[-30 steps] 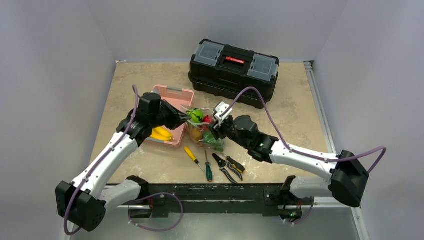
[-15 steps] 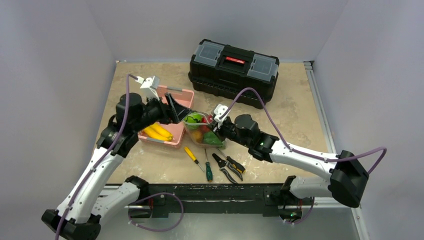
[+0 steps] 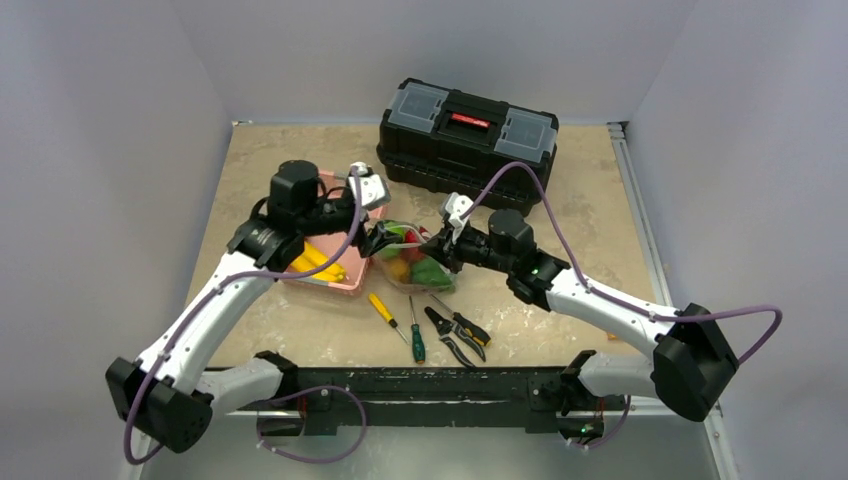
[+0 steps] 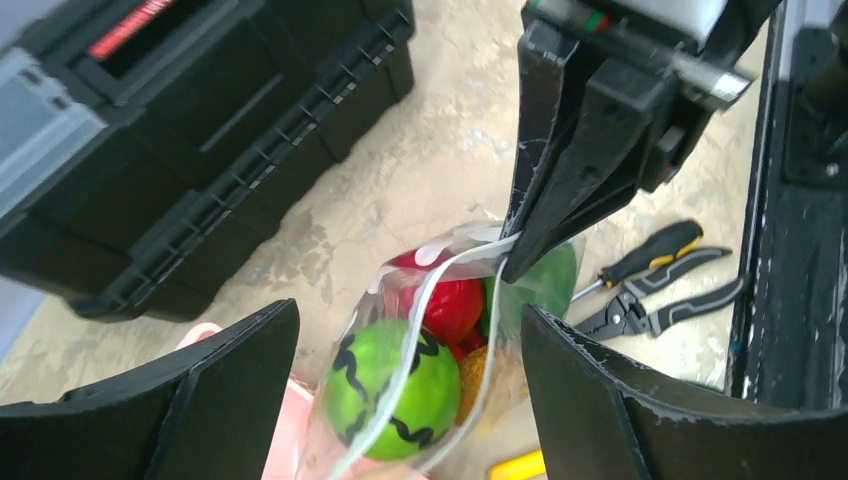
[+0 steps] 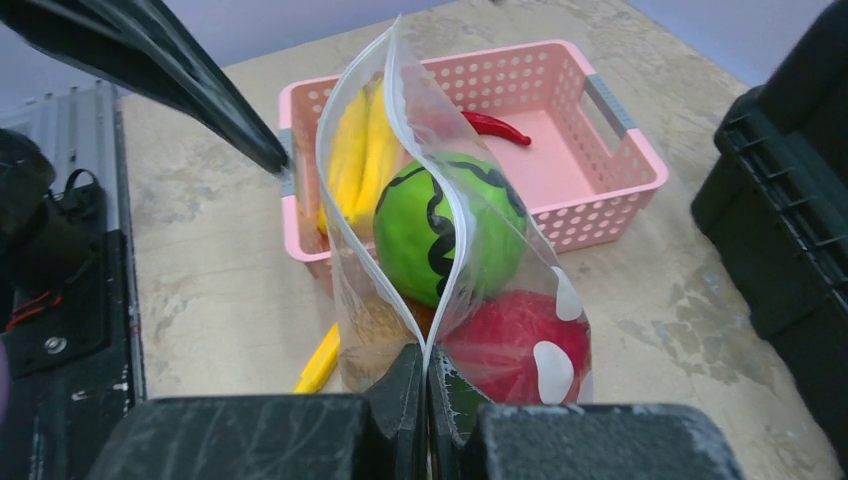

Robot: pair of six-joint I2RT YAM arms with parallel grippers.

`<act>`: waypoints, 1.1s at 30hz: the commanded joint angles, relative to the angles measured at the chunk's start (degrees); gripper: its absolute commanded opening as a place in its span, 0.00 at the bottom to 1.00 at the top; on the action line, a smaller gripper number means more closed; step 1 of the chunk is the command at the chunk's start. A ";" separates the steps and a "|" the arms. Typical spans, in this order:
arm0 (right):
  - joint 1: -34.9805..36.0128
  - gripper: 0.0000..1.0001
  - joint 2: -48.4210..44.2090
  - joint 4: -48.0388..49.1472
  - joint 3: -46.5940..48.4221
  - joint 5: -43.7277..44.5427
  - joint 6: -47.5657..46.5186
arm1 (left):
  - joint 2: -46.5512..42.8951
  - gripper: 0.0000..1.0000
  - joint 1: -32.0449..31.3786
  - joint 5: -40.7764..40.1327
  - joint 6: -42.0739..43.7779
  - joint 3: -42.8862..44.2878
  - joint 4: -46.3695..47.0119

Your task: Place the food in the zip-top bag and seal the zipper

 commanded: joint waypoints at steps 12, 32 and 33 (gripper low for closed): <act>-0.94 0.00 -0.22 2.44 2.78 -6.83 2.04 | 11.68 0.78 -7.78 4.01 16.93 2.21 -6.62; -6.69 0.91 -16.76 19.52 -13.53 8.10 14.94 | 16.61 0.00 -8.64 -9.50 6.96 4.79 -4.08; -8.53 0.93 -18.08 22.26 -15.72 6.94 16.13 | 17.35 0.00 -8.29 -7.49 5.77 5.52 -4.37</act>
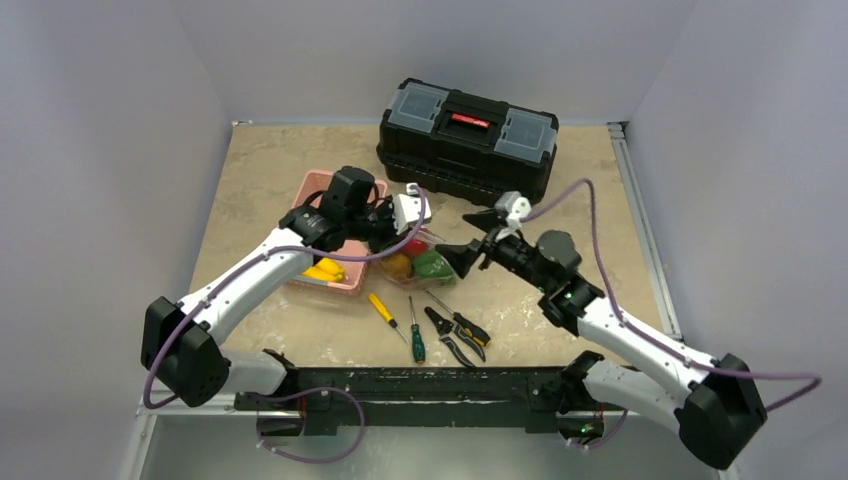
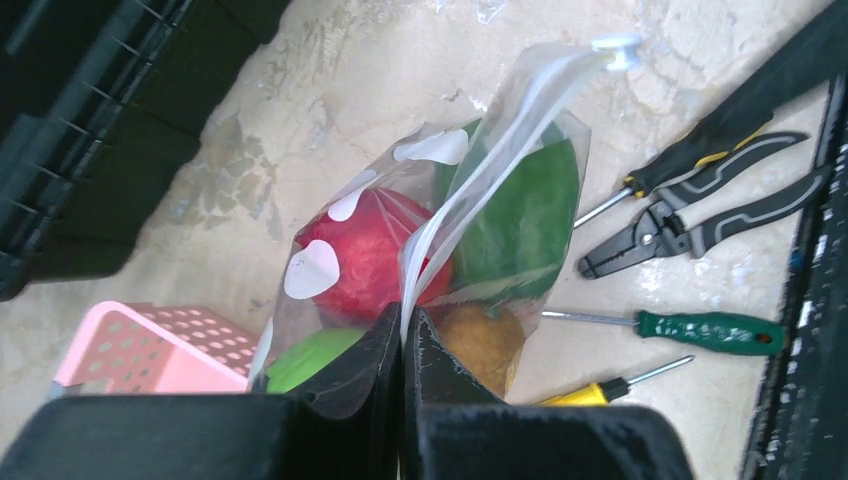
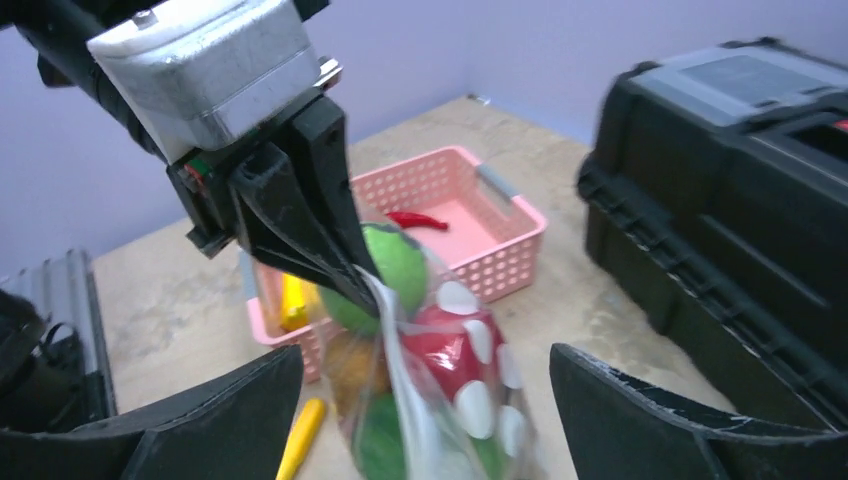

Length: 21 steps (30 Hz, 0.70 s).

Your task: Place the food in the zip-top bag and seal the zipper

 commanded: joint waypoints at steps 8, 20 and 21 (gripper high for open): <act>-16.07 0.93 -8.26 30.35 -19.00 -9.68 16.04 | 6.89 0.00 8.84 24.61 -19.77 9.02 2.83; -18.04 0.89 0.36 43.73 -20.93 -22.57 20.03 | 9.94 0.00 9.89 31.63 -26.33 10.68 2.67; -17.98 0.89 1.24 44.38 -20.58 -22.84 20.07 | 10.38 0.00 9.98 32.44 -26.69 10.91 2.77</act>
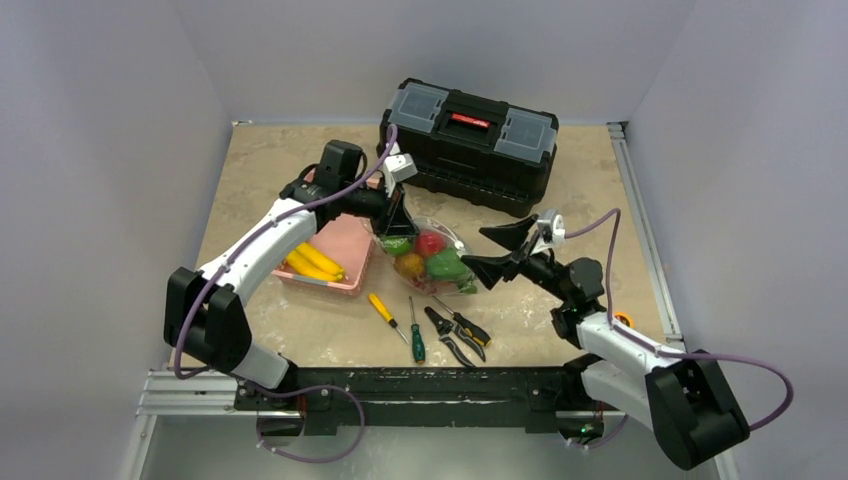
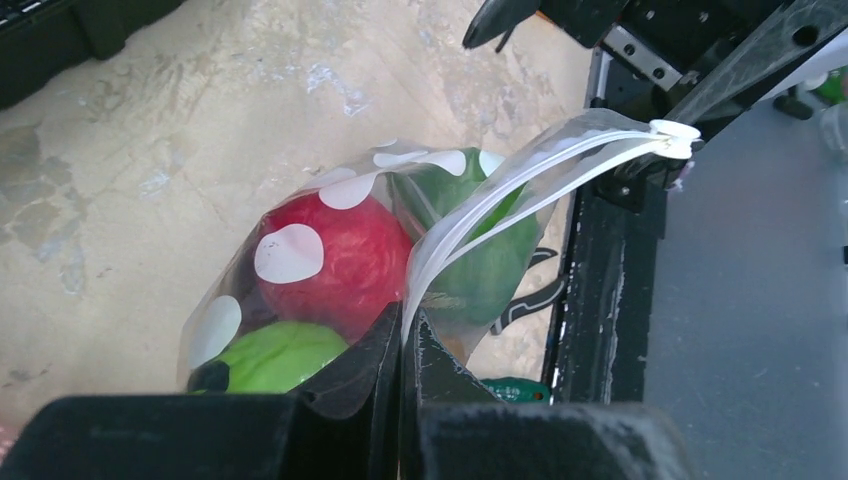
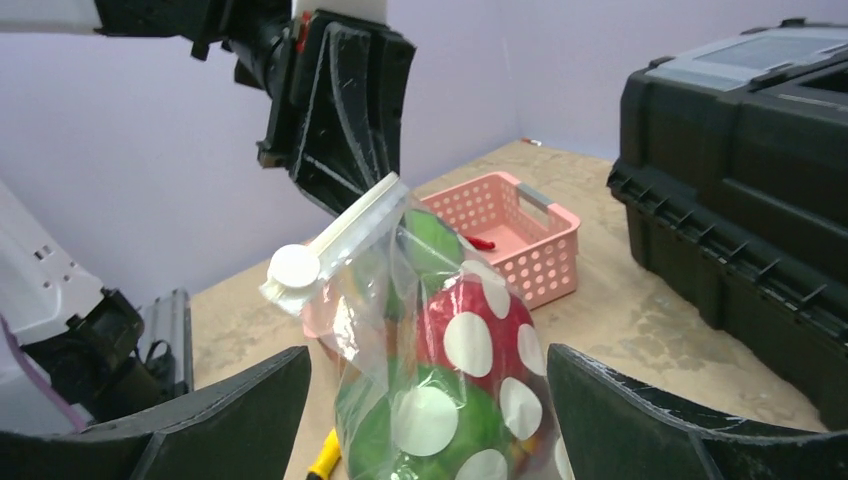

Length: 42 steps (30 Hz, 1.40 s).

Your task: Place the food in the zip-top bag and seal the zipper

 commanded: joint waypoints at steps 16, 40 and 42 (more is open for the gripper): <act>-0.25 0.67 10.95 10.99 6.06 -4.05 7.40 | 1.40 0.00 0.80 7.64 -4.42 3.77 2.40; -0.25 0.00 31.96 37.49 11.71 -17.79 26.30 | -14.57 0.53 -11.68 -20.49 5.41 -7.37 11.27; -0.26 0.00 31.45 37.29 11.85 -18.33 26.52 | -16.17 0.55 -13.57 -22.95 7.35 -8.21 11.77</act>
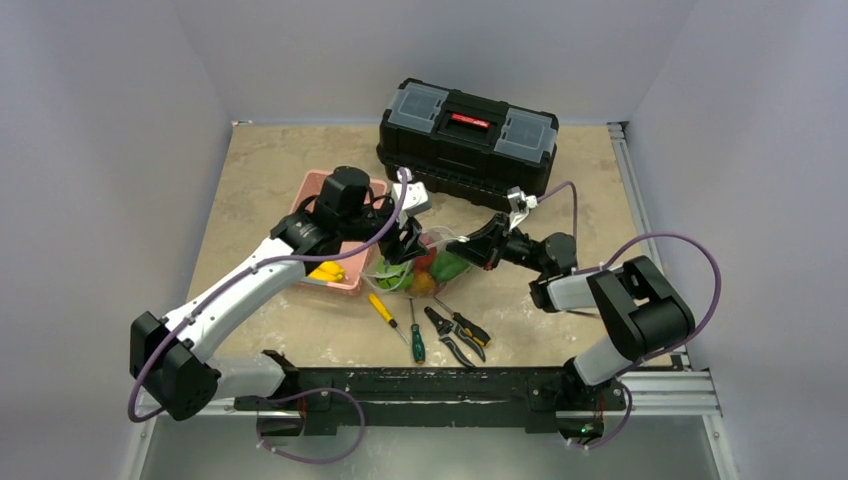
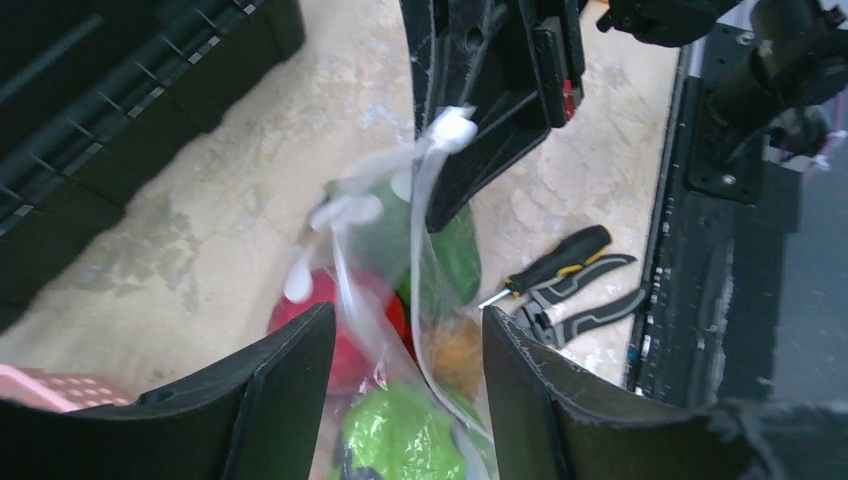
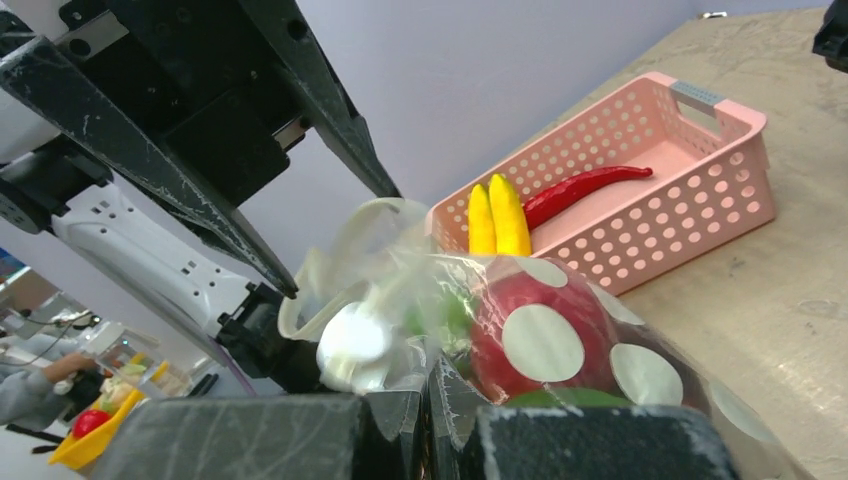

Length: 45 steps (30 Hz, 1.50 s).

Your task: Place the food in the zip-top bag and seal the zipper

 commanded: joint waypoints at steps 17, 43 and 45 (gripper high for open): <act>0.19 0.00 -7.77 4.99 -0.60 -0.44 -1.86 | -3.39 0.55 -9.93 -6.25 9.83 8.69 2.94; 2.11 0.00 -10.46 -0.61 -0.62 0.21 -7.72 | 3.39 0.39 -13.82 -6.63 16.60 6.73 6.96; 2.46 0.00 -10.33 -0.65 -0.43 0.08 -7.80 | 3.62 0.36 -13.85 -6.12 16.47 6.83 6.96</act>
